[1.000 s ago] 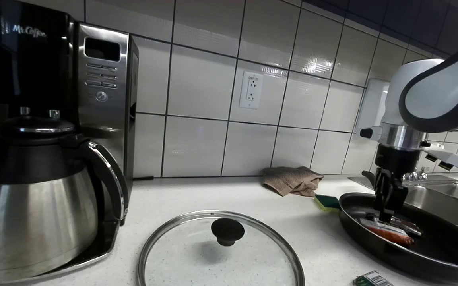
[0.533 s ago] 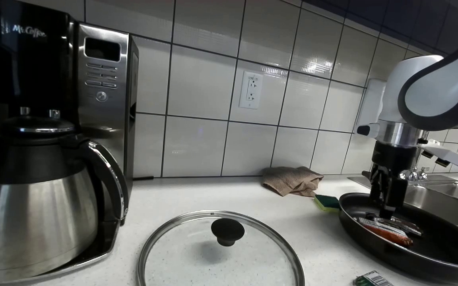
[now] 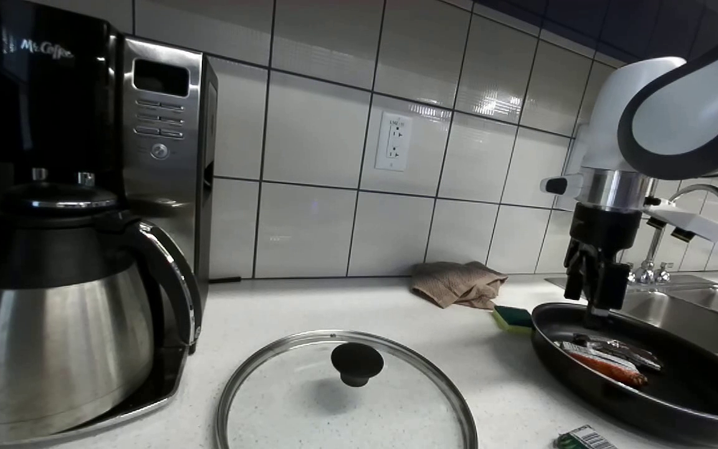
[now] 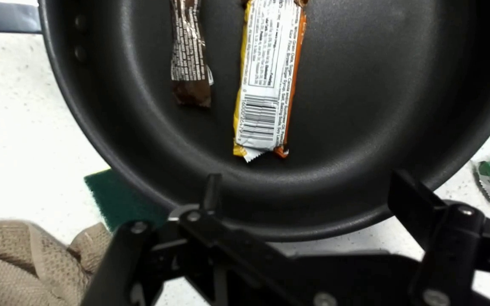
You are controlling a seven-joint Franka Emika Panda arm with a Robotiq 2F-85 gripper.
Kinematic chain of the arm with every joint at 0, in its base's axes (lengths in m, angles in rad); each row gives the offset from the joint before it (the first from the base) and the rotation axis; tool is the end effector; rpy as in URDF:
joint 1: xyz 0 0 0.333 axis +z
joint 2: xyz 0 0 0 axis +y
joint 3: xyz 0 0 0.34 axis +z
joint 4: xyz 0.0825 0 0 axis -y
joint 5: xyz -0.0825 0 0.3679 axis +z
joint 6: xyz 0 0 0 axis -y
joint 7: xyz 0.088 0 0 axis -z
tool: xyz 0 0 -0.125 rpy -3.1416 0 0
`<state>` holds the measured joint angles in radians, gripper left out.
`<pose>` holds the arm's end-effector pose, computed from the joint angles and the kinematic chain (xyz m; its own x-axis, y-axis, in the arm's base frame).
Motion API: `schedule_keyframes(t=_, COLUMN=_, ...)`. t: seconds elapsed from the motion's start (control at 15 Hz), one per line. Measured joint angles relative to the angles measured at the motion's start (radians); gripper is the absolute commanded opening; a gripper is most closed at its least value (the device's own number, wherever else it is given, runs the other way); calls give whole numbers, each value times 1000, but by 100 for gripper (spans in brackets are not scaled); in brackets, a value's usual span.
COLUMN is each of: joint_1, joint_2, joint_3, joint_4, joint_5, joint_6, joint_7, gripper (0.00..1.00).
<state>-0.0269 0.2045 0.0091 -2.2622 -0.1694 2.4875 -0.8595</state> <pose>0.5347 -0.0106 0.2904 0.5621 0.8242 -0.0693 0.8267 -0.5572 0.0782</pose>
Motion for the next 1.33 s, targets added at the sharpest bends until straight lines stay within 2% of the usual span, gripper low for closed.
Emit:
schedule_keyframes(t=0.6, joint_1=5, joint_2=4, joint_3=1, joint_4=0, joint_5=-5, joint_6=0, joint_7=9, gripper=100)
schedule_keyframes(t=1.0, joint_1=89, joint_2=-21, joint_3=7, joint_4=-5, joint_5=-151, joint_6=-38, joint_7=274, gripper=100)
schedule_keyframes(t=1.33, joint_1=131, joint_2=-68, joint_3=39, joint_4=-36, joint_5=-171, joint_6=-69, joint_7=445, gripper=100)
